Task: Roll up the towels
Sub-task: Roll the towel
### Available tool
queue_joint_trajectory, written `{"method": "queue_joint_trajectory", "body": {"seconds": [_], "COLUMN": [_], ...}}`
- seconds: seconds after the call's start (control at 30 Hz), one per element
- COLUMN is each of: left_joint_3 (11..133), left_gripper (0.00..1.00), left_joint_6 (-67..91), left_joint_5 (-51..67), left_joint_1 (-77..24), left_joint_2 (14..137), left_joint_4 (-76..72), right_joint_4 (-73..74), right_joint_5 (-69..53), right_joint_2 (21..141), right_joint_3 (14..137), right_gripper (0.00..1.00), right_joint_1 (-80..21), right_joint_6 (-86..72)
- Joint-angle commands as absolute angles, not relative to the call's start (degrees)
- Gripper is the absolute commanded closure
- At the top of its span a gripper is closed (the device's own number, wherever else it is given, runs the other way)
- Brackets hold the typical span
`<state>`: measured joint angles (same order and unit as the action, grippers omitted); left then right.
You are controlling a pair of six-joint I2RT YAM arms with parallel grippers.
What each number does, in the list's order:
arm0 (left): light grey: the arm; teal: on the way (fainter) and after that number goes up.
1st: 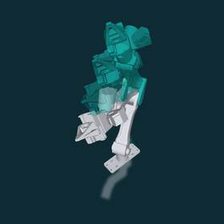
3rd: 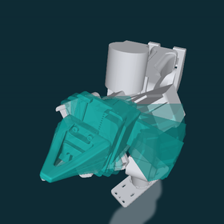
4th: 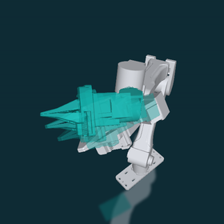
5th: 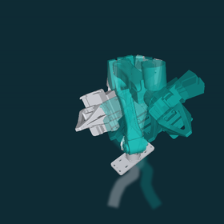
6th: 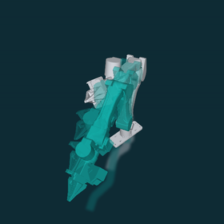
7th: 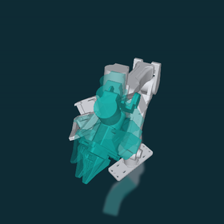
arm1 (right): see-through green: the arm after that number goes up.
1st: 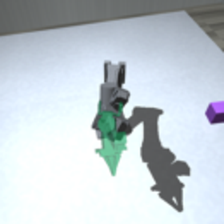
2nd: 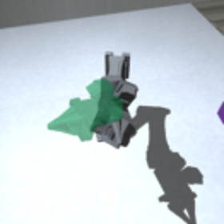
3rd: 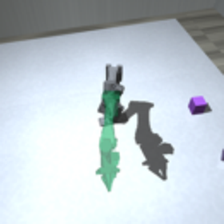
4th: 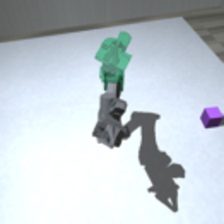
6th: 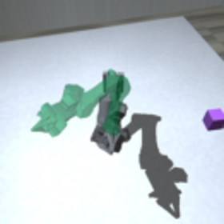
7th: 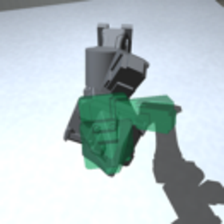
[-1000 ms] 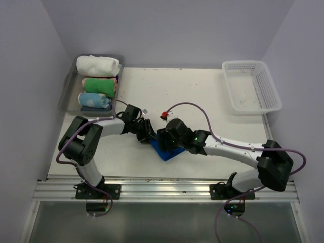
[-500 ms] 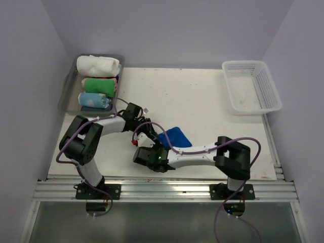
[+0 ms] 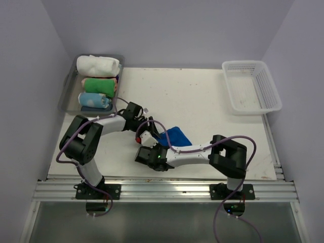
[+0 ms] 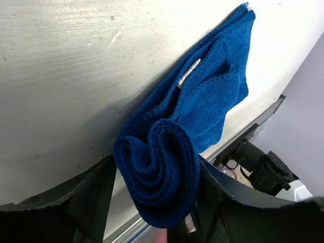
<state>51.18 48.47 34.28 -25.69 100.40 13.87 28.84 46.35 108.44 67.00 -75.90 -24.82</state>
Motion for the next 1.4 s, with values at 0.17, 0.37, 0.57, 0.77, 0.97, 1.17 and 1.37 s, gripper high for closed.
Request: {"method": "queue_joint_trajectory", "body": {"seconds": [0.17, 0.37, 0.57, 0.77, 0.97, 1.17, 1.37], "left_joint_3": [56.69, 57.75, 54.59, 53.44, 52.82, 53.09, 53.17], "left_gripper": [0.27, 0.25, 0.21, 0.18, 0.19, 0.24, 0.33], "left_joint_6": [45.09, 44.65, 45.7, 46.93, 48.16, 48.51, 47.99], "left_joint_5": [32.35, 31.81, 33.31, 34.89, 37.52, 37.71, 35.78], "left_joint_1": [-23.83, -22.94, -23.55, -25.49, -25.93, -27.33, -27.86], "left_joint_2": [96.42, 93.61, 91.93, 93.34, 97.38, 99.49, 100.02], "left_joint_4": [20.56, 21.97, 18.73, 14.68, 10.29, 9.58, 11.77], "right_joint_4": [17.86, 9.24, 0.8, -5.62, -12.9, -22.49, -22.33], "right_joint_5": [24.37, 7.31, -7.7, -20.2, -31.54, -39.46, -39.47], "right_joint_2": [94.14, 88.16, 85.7, 86.04, 88.15, 93.6, 93.7], "right_joint_3": [55.21, 47.03, 40.61, 38.5, 35.43, 32.7, 33.22], "right_gripper": [0.94, 0.94, 0.94, 0.93, 0.93, 0.92, 0.92], "right_joint_1": [-65.84, -58.37, -51.34, -44.48, -39.56, -36.65, -36.3], "right_joint_6": [-30.14, -33.39, -36.56, -38.49, -41.92, -47.02, -47.11]}}
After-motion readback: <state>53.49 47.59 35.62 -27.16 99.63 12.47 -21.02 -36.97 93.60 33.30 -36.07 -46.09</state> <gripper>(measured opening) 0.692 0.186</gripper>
